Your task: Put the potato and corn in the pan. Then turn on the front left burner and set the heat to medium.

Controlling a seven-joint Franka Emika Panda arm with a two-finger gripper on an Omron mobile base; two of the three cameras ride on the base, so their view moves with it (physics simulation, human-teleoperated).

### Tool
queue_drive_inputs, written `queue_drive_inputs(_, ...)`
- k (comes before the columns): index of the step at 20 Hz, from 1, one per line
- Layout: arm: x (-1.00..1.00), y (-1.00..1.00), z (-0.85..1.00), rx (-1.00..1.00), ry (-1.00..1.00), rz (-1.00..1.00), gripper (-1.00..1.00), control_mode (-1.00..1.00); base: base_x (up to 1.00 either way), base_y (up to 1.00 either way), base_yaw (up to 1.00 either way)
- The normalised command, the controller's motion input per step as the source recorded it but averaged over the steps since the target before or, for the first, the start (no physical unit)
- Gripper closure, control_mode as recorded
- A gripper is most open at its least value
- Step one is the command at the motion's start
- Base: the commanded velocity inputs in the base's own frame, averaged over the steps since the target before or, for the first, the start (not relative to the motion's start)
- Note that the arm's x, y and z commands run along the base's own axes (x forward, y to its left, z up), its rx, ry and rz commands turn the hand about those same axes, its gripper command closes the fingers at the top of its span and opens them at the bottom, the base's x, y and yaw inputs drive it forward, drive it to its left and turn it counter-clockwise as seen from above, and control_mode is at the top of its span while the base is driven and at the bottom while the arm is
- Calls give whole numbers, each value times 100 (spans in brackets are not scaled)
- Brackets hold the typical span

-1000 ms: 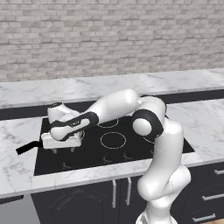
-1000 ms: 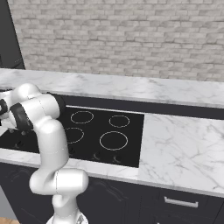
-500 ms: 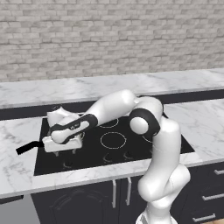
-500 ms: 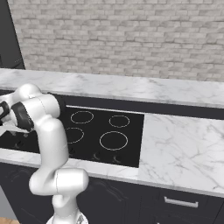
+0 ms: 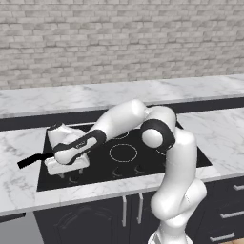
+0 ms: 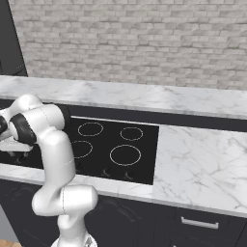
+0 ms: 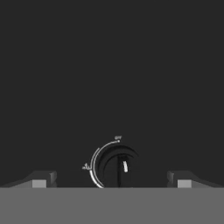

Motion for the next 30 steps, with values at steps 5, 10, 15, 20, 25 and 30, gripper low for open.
queue_drive_inputs(5,-7,-2,0,0,0,0,-100,-100,0,0,0)
queue_drive_inputs(10,0,-2,0,0,0,0,-100,-100,0,0,0)
queue_drive_inputs(15,7,0,0,0,0,0,-100,-100,0,0,0)
queue_drive_inputs(20,18,0,-12,0,0,3,-100,-100,0,0,0)
queue_drive_inputs(25,-8,0,-24,0,-2,2,-100,-100,0,0,0)
queue_drive_inputs(30,-21,-11,-4,3,-5,0,-100,-100,0,0,0)
